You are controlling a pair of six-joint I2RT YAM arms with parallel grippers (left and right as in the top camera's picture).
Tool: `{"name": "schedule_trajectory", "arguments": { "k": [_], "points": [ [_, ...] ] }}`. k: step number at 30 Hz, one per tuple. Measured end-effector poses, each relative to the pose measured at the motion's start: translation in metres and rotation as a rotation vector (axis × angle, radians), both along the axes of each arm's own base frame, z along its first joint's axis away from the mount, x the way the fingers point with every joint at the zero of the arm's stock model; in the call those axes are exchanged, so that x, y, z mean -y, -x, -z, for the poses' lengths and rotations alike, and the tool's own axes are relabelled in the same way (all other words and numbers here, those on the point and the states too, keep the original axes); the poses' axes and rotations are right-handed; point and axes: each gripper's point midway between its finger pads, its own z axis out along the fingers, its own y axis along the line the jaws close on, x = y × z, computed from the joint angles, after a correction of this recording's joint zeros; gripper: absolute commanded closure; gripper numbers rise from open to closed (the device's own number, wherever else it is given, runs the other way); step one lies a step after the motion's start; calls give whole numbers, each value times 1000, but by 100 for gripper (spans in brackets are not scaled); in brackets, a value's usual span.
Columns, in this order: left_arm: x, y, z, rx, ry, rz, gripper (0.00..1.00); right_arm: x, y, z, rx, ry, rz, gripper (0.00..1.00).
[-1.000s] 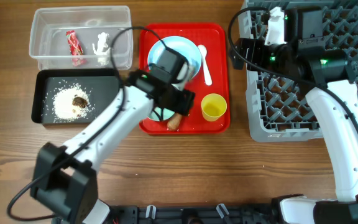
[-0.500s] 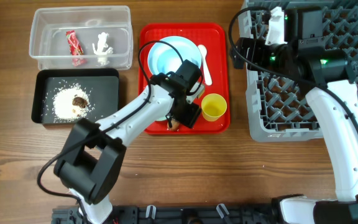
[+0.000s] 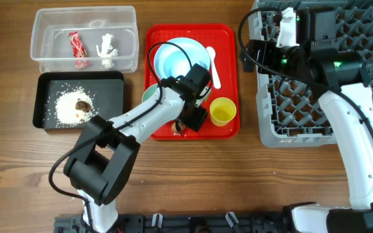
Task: Sort waste into correct bins and load items into the dishwasher rack
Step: 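Grasp the orange sausage on the red tray with the left gripper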
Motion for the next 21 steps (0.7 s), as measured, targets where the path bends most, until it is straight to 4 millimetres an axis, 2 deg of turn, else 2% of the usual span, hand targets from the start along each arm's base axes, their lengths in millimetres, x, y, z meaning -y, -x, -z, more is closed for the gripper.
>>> {"name": "schedule_trajectory", "arguments": {
  "k": [3, 7, 11, 21],
  "points": [
    [2, -3, 1, 9, 7, 0, 38, 0, 0, 0, -1, 0, 0, 0],
    [2, -2, 2, 7, 6, 4, 40, 0, 2, 1, -8, 3, -3, 0],
    [4, -1, 1, -1, 17, 9, 53, 0, 2, 1, -5, 8, -10, 0],
    [14, 4, 2, -29, 67, 23, 48, 0, 2, 1, -4, 10, -12, 0]
  ]
}}
